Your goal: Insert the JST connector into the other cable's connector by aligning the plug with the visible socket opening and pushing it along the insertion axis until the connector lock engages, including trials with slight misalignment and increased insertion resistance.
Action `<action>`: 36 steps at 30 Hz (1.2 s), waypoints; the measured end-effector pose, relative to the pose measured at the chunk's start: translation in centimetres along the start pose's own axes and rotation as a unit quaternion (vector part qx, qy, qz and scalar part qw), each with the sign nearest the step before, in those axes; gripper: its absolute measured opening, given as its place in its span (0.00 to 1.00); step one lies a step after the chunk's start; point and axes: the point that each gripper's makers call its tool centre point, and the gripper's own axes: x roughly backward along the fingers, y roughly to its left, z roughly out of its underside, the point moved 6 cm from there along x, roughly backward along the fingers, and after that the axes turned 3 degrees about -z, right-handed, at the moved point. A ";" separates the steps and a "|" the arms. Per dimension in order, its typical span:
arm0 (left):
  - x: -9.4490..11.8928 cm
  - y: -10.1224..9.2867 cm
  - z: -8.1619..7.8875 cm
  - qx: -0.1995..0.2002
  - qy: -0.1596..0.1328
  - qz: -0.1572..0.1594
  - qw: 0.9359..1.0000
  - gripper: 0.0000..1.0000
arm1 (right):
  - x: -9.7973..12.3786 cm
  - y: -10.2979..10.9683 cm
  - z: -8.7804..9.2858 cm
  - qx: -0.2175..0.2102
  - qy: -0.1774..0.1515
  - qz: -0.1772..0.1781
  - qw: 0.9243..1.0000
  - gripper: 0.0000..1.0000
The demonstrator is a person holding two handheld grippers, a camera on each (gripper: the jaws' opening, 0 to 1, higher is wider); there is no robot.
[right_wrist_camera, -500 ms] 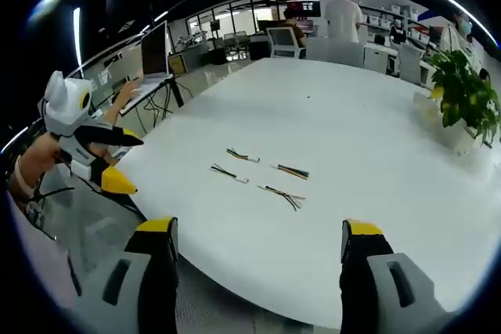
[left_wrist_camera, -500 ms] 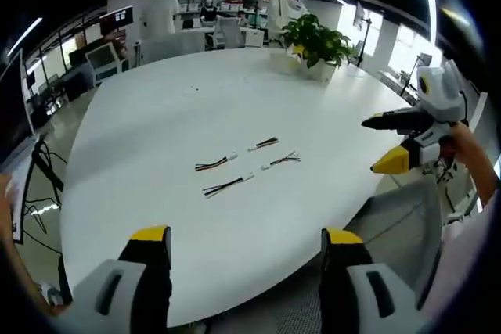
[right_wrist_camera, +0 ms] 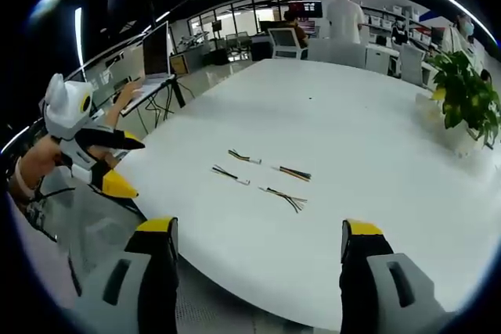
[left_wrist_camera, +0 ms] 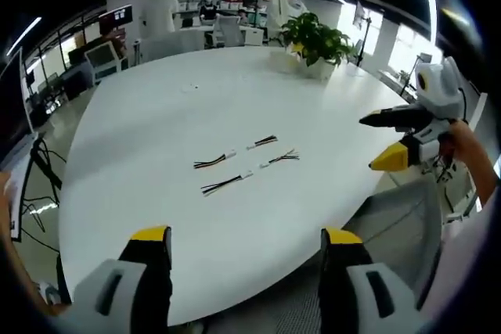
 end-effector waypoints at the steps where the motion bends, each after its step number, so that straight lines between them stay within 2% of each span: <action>1: 0.0 0.0 0.0 0.000 -0.001 0.001 1.000 0.74 | 0.0 0.0 0.0 0.000 0.000 0.001 1.000 0.84; 10: -0.3 -0.6 -0.1 -0.003 0.001 0.019 1.000 0.78 | -0.3 -0.2 0.0 -0.004 0.002 0.001 1.000 0.85; 11: -0.4 -1.0 -0.5 0.009 -0.011 0.035 0.999 0.78 | -0.4 -0.2 0.0 -0.005 0.002 0.000 1.000 0.85; 13: -0.2 -1.3 -0.9 0.027 -0.023 0.046 0.998 0.78 | -0.5 -0.2 0.0 -0.006 0.004 -0.003 1.000 0.85; 25: -0.6 -1.4 -1.0 0.030 -0.012 0.039 0.999 0.78 | -0.6 -0.9 0.1 -0.009 0.007 -0.009 1.000 0.85; 29: -0.5 -1.4 -1.2 0.020 -0.020 0.034 0.999 0.77 | -0.5 -1.0 0.2 -0.004 0.011 -0.012 1.000 0.85; 32: -0.5 -1.5 -1.3 0.033 -0.022 0.038 0.998 0.78 | -0.5 -1.0 0.3 -0.001 0.016 -0.015 1.000 0.85; 36: -0.5 -1.4 -1.4 0.021 -0.018 0.030 0.999 0.78 | -0.6 -1.0 0.5 0.001 0.021 -0.017 1.000 0.86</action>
